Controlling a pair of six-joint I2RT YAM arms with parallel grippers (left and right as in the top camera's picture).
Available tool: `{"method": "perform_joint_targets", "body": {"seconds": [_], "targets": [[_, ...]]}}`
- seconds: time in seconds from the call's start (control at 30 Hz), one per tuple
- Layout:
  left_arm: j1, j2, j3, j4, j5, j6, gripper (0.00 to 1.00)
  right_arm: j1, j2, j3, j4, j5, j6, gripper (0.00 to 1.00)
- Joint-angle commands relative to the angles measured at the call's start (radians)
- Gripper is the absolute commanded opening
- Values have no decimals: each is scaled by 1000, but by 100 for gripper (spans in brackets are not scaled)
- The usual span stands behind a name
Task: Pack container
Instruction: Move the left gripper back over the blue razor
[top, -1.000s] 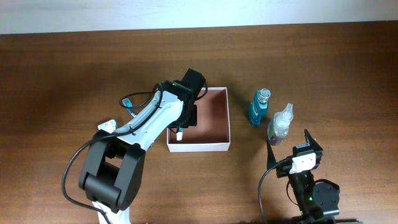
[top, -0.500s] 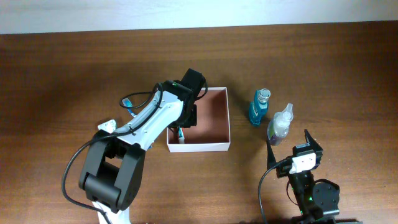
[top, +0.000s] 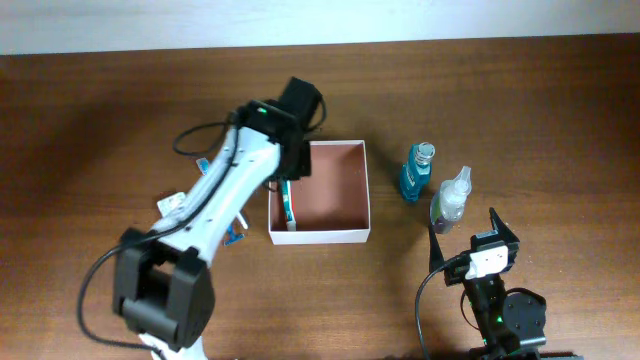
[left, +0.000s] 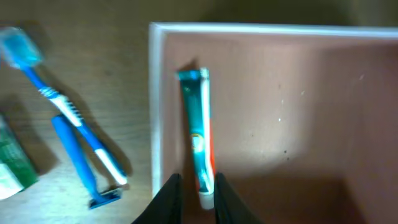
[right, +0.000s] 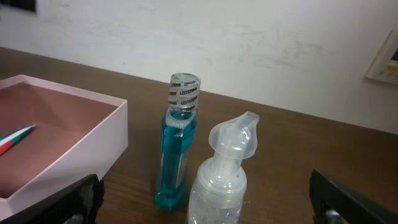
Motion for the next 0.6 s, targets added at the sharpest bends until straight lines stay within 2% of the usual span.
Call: {"method": "perform_joint_targets", "body": {"seconds": [0.0,0.17,0.23,0.37,0.47,0.5,0.53,0.57], "targets": [[72,-71,19,-47,10,10,18,8,-6,-5,-6,9,-3,98],[174,-71,0,-98,10,10,8,8,-6,-5,-6,9,-3,98],[210,-71,-26,-98,11,9,1,8,-6,-5,-6,9,-3,98],[276,-71,-95,-80,84,9,1,8,-6,-5,-6,9,-3,99],[333,-71,-173,-54,117,9,1,8,-6,-5,-6,9,-3,98],[347,-71,-197,-47,117,9,8,8,-6,-5,-6,9,-3,98],[358,-71,-216,-40,117,9,19,8,-6,-5,-6,9,-3,98],[368,-71,-234,-35,117,9,23,8,-6,-5,-6,9,-3,98]]}}
